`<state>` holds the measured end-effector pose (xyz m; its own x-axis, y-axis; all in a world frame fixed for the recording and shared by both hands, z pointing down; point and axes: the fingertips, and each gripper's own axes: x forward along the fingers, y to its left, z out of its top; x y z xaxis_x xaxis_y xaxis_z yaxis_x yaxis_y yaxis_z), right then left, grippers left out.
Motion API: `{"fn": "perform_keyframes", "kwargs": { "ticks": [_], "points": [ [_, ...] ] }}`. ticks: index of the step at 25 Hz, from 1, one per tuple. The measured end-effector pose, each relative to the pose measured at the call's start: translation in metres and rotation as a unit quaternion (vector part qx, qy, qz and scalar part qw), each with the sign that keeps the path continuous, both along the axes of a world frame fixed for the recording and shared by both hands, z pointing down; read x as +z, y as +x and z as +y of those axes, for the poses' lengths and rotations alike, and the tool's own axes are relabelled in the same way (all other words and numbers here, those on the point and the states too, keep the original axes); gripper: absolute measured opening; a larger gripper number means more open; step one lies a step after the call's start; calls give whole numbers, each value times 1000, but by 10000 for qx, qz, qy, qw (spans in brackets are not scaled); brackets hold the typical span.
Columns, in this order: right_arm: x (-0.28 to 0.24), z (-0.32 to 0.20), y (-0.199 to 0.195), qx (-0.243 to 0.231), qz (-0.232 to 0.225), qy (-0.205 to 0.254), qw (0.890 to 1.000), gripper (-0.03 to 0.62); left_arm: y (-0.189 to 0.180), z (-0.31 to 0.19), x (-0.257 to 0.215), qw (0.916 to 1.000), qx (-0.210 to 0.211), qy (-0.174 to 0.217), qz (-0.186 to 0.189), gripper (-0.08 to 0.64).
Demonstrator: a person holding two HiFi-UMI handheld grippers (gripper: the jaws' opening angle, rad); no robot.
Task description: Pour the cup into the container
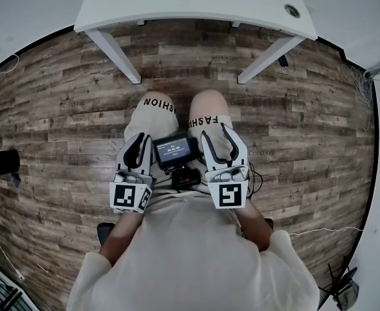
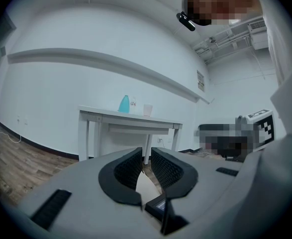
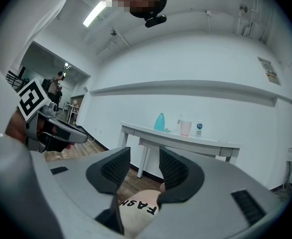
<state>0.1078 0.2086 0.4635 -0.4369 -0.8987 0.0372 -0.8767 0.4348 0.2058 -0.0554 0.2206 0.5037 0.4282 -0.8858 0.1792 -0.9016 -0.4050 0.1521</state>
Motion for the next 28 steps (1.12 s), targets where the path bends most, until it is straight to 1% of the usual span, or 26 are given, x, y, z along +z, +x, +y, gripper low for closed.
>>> {"fn": "perform_keyframes", "kwargs": {
  "ticks": [4, 6, 8, 10, 12, 16, 19, 20, 25, 28],
  "points": [
    [0, 0, 1, 25, 41, 36, 10000, 179, -1, 0, 0, 10000, 6, 40, -16, 66],
    [7, 0, 3, 17, 342, -112, 9994, 179, -1, 0, 0, 10000, 3, 47, -15, 66],
    [13, 2, 3, 48, 448, -246, 9987, 147, -1, -1, -1, 10000, 0, 33, -6, 66],
    [10, 2, 3, 36, 403, -174, 9990, 141, 0, 0, -1, 10000, 15, 27, -21, 66],
    [5, 2, 2, 45, 250, -73, 9997, 141, 0, 1, -1, 10000, 15, 34, -33, 66],
    [4, 4, 5, -2, 435, -91, 9990, 141, 2, 3, -4, 10000, 26, 85, -29, 66],
    [-6, 5, 7, 26, 154, 115, 9998, 141, 4, 6, -7, 9999, 36, 105, -43, 66],
    [-7, 5, 8, 10, 164, 139, 9998, 141, 5, 6, -8, 9999, 35, 100, -49, 66],
    [-2, 6, 14, 7, 284, -56, 9996, 141, 7, 7, -9, 9999, 68, 95, -39, 66],
    [-7, 4, 16, 31, 130, 57, 9999, 141, 7, 7, -10, 9999, 89, 124, -27, 66]
  ]
}}
